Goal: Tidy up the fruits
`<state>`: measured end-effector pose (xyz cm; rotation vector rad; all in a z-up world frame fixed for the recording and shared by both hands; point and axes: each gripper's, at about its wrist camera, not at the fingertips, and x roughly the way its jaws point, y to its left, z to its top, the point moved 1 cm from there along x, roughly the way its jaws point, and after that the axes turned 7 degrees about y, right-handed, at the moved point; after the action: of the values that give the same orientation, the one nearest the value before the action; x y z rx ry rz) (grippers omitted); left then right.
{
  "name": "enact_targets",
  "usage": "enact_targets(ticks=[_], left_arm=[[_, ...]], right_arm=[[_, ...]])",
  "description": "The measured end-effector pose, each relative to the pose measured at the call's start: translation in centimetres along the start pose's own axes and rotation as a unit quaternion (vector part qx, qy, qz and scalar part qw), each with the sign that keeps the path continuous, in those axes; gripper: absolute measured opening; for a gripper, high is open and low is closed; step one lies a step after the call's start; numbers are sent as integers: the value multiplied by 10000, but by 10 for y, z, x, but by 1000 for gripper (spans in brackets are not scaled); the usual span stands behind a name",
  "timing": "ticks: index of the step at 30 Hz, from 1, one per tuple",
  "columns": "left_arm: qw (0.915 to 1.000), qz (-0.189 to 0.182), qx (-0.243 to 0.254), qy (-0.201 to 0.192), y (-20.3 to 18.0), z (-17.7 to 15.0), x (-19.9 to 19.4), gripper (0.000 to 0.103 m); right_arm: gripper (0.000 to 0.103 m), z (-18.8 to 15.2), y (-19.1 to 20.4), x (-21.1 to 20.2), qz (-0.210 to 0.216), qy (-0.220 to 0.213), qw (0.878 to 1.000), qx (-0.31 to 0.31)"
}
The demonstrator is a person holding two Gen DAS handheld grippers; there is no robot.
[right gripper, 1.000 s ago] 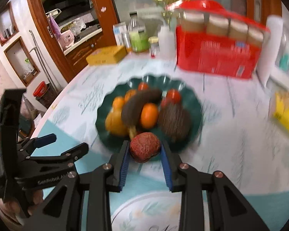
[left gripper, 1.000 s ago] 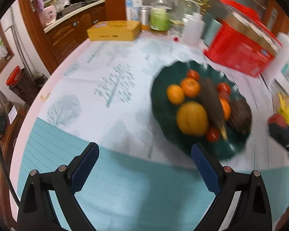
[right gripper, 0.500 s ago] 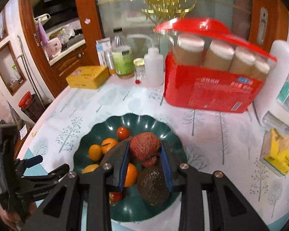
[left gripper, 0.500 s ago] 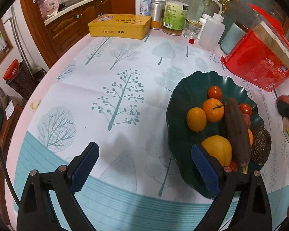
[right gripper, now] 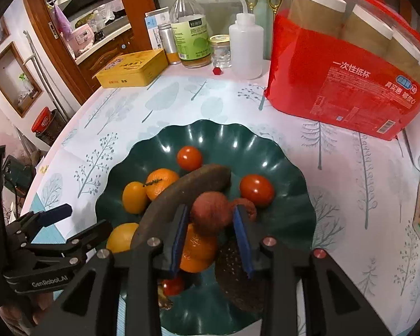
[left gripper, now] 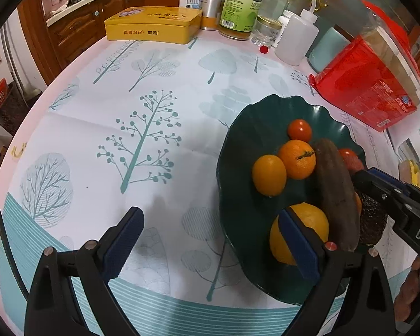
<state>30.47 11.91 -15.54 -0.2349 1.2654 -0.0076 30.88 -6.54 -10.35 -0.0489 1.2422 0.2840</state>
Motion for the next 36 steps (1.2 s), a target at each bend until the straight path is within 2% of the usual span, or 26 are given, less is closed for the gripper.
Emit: enact_targets(ticks=[8, 13, 17, 26, 36], left_arm=[[9999, -97, -30, 12, 2, -1, -1, 94], [9995, -261, -166, 10, 4, -6, -10, 94], [9994, -325, -92, -28, -1, -15, -23, 94], [9984, -440, 231, -283, -26, -48, -86, 94], [9947, -441, 682, -623, -54, -117, -162, 94]], right_arm=[[34, -2, 5, -11, 33, -222, 9997, -82], [34, -7, 9, -19, 14, -323, 9994, -123], [34, -13, 9, -27, -11, -390, 9992, -124], [34, -39, 8, -60, 164, -446, 9988, 113], [34, -109, 13, -130, 277, -574, 9977, 242]])
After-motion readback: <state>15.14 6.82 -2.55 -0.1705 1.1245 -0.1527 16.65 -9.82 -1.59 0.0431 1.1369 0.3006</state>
